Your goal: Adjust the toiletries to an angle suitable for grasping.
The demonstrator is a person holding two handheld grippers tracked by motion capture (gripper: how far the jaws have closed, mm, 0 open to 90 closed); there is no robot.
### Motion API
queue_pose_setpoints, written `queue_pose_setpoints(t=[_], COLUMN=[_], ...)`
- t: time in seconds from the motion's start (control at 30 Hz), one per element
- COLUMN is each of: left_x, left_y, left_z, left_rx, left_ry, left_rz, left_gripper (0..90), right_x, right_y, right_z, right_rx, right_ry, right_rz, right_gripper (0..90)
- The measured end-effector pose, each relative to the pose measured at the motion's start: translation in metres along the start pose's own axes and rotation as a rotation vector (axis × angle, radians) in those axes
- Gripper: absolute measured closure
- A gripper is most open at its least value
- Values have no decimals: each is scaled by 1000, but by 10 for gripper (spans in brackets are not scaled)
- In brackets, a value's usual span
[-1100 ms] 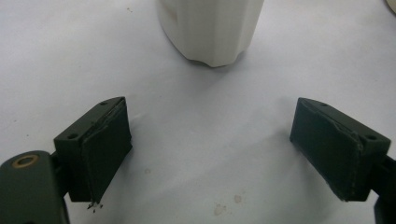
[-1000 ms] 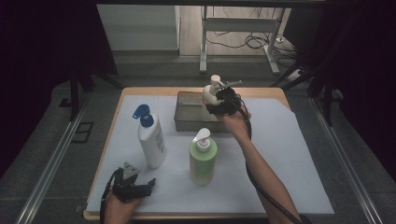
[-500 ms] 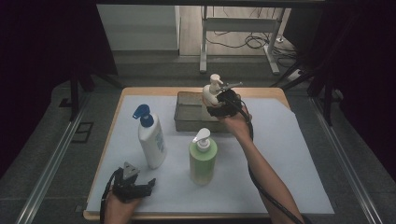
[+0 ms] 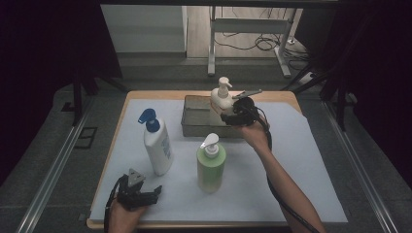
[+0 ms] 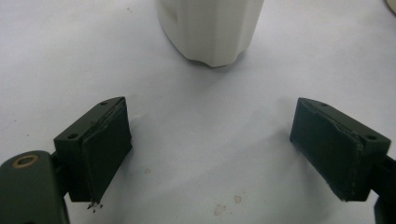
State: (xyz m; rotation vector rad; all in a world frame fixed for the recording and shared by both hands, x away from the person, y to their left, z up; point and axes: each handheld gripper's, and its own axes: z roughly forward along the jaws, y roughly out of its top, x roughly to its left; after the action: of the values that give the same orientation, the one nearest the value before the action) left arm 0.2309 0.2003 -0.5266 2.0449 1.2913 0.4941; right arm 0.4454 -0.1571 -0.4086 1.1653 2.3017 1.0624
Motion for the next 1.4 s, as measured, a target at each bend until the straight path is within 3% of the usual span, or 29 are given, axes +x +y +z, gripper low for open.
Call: queue_pose_setpoints(t=[0.13,0.33,0.6,0.8,1.0,1.1,1.4], left_x=[0,0,0,0,0,0,0], left_y=[0,0,0,0,0,0,0], left_z=[0,0,0,0,0,0,0], left_rx=[-1,-1,-1,-1,-1,0,1], left_ry=[0,1,1,1,1,0,1], left_rz=[0,0,0,0,0,0,1], left_gripper=[121,121,121,121,121,121,121], right_x=[-3,-9,-19,-23,-28,-31,-31], right_y=[-8,-19,-28,-30,-27,-25,-21], right_z=[-4,-8,-4,11,26,32,44], right_rx=[7,22,35,42,54,55,71], right_ry=[18,7,-47,-81,-96,-82,-64], right_rz=[4,20,53,43,71,101,133], right_gripper=[487,591,776,894,897,896,896])
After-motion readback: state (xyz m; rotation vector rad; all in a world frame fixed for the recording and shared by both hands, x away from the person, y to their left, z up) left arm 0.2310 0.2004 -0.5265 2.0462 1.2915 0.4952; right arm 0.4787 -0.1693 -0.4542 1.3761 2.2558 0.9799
